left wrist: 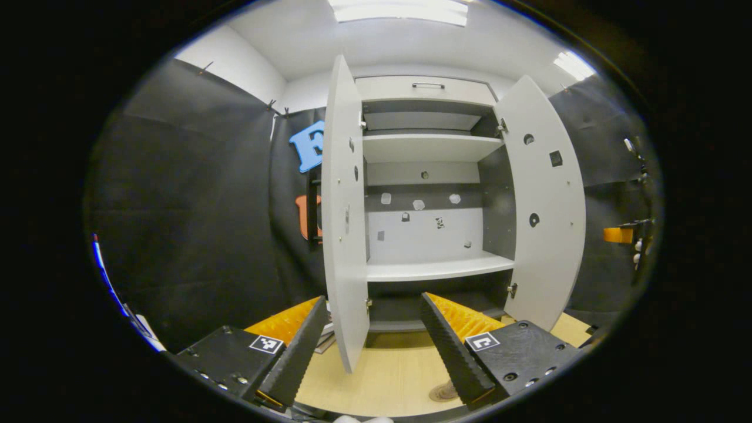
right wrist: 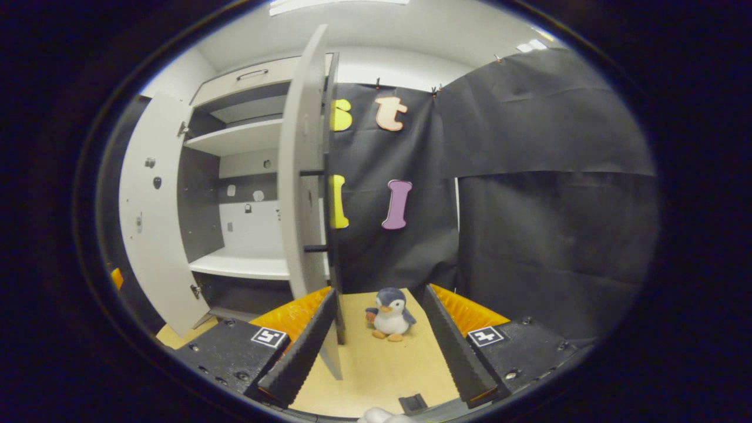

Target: Grasp the bottle in the cabinet with the left hand and place it on the coaster, then close the right door with the right hand and the left door with the left hand.

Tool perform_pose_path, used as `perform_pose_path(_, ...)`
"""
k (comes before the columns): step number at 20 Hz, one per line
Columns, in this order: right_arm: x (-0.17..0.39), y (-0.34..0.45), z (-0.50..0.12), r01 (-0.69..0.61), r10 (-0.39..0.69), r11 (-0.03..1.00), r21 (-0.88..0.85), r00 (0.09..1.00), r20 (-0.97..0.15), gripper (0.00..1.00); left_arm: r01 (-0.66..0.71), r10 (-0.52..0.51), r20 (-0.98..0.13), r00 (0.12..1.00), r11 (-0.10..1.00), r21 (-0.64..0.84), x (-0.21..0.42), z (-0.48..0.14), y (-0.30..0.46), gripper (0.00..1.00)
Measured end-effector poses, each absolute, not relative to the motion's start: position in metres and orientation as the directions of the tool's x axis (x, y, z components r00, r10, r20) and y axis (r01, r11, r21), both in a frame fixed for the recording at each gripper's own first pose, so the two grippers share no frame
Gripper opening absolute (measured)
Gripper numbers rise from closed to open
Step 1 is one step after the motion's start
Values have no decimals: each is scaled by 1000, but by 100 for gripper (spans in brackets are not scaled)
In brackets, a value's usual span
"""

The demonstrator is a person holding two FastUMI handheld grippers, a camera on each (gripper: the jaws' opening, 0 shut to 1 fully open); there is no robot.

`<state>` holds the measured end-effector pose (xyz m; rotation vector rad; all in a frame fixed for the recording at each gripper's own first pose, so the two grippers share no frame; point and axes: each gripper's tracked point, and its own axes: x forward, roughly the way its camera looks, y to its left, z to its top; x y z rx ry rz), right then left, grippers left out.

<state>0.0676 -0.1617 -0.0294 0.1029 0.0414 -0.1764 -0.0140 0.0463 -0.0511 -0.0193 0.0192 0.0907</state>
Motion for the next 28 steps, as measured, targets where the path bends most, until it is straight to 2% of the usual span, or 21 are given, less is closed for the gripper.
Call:
perform_pose_path(3, 98, -190, -13, 147, -144, 983, 113, 989, -36, 97, -145, 145, -11, 989, 989, -13, -14, -39, 33, 99)
perform_pose_path(5, 121, -200, -6, 106, -104, 988, 114, 994, -25, 96, -163, 163, -10, 987, 986, -21, -14, -33, 21, 97)
perform_pose_path(7, 142, -202, 4, 51, -50, 991, 120, 999, -15, 98, -184, 183, -22, 983, 983, -26, -15, -31, 9, 99)
perform_pose_path(14, 188, -155, 31, -216, 218, 966, 144, 976, 1, 99, -272, 269, -72, 961, 962, -39, -34, -38, -16, 99)
perform_pose_path(17, 186, -157, 38, -196, 194, 974, 110, 981, 29, 95, -274, 270, -83, 959, 961, -36, -39, -42, -18, 99)
perform_pose_path(18, 186, -155, 39, -192, 190, 975, 108, 981, 36, 98, -275, 272, -81, 959, 961, -35, -40, -42, -16, 98)
perform_pose_path(19, 186, -152, 38, -185, 184, 978, 99, 983, 25, 95, -274, 271, -76, 960, 961, -38, -40, -42, -14, 96)
perform_pose_path(22, 183, -138, 43, -171, 169, 983, 69, 985, 23, 95, -251, 246, -74, 966, 966, -58, -38, -45, -5, 96)
perform_pose_path(23, 181, -130, 42, -166, 165, 985, 55, 986, 19, 99, -246, 241, -77, 967, 967, -65, -39, -45, 0, 96)
perform_pose_path(24, 179, -120, 42, -167, 166, 985, 42, 986, 17, 94, -241, 235, -78, 969, 968, -71, -38, -46, 6, 98)
perform_pose_path(26, 177, -100, 42, -174, 174, 984, 29, 985, 11, 99, -236, 230, -80, 970, 969, -78, -38, -45, 17, 98)
perform_pose_path(28, 177, -82, 43, -171, 171, 985, 18, 985, 11, 99, -234, 229, -77, 970, 969, -73, -38, -45, 29, 96)
